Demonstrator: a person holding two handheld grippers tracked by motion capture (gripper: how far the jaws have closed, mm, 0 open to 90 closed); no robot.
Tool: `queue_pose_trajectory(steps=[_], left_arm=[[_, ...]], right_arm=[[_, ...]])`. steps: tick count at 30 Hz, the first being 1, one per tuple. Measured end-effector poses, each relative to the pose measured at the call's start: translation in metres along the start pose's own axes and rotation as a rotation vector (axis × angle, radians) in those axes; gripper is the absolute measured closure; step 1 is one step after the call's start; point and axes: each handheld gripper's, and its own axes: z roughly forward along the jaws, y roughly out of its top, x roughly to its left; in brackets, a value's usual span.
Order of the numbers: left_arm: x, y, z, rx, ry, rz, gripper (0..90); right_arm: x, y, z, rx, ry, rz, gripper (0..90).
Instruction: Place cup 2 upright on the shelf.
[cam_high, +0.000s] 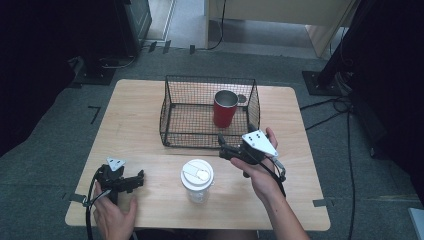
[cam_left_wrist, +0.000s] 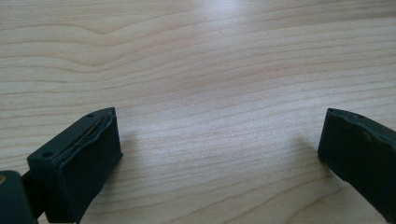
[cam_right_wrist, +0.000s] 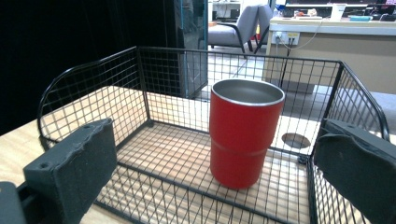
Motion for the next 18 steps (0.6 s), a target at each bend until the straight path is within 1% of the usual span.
queue_pose_trajectory(steps=[2, 3, 4, 6, 9, 10, 11, 13, 14, 15, 17, 18], left_arm=[[0.000, 0.000, 0.000, 0.000, 0.000, 0.000, 0.0], [0.000, 0.000, 0.000, 0.000, 0.000, 0.000, 0.0], [0.000, 0.000, 0.000, 0.000, 0.000, 0.000, 0.0], [0.000, 0.000, 0.000, -0.001, 0.000, 0.000, 0.0], [0.000, 0.000, 0.000, -0.001, 0.000, 0.000, 0.0], [0.000, 0.000, 0.000, -0.001, 0.000, 0.000, 0.0], [0.000, 0.000, 0.000, -0.001, 0.000, 0.000, 0.0], [0.000, 0.000, 0.000, -0.001, 0.000, 0.000, 0.0], [0.000, 0.000, 0.000, -0.001, 0.000, 0.000, 0.0], [0.000, 0.000, 0.000, -0.001, 0.000, 0.000, 0.0], [0.000, 0.000, 0.000, -0.001, 0.000, 0.000, 0.0], [0.000, 0.000, 0.000, -0.001, 0.000, 0.000, 0.0]], right_arm=[[0.001, -0.004, -0.006, 0.006, -0.004, -0.006, 0.0], [0.001, -0.004, -0.006, 0.006, -0.004, -0.006, 0.0], [0.002, -0.010, -0.012, 0.016, 0.001, -0.004, 0.0], [0.002, -0.012, -0.015, 0.019, 0.005, -0.004, 0.0], [0.002, -0.022, -0.027, 0.024, 0.008, 0.007, 0.0], [0.002, -0.022, -0.027, 0.024, 0.008, 0.007, 0.0], [0.002, -0.027, -0.032, 0.028, 0.012, 0.003, 0.0], [0.003, -0.029, -0.034, 0.033, 0.012, 0.000, 0.0], [0.004, -0.034, -0.038, 0.029, 0.020, -0.026, 0.0], [0.005, -0.035, -0.040, 0.027, 0.023, -0.036, 0.0], [0.006, -0.037, -0.042, 0.027, 0.024, -0.039, 0.0], [0.009, -0.041, -0.046, 0.027, 0.036, -0.041, 0.0]])
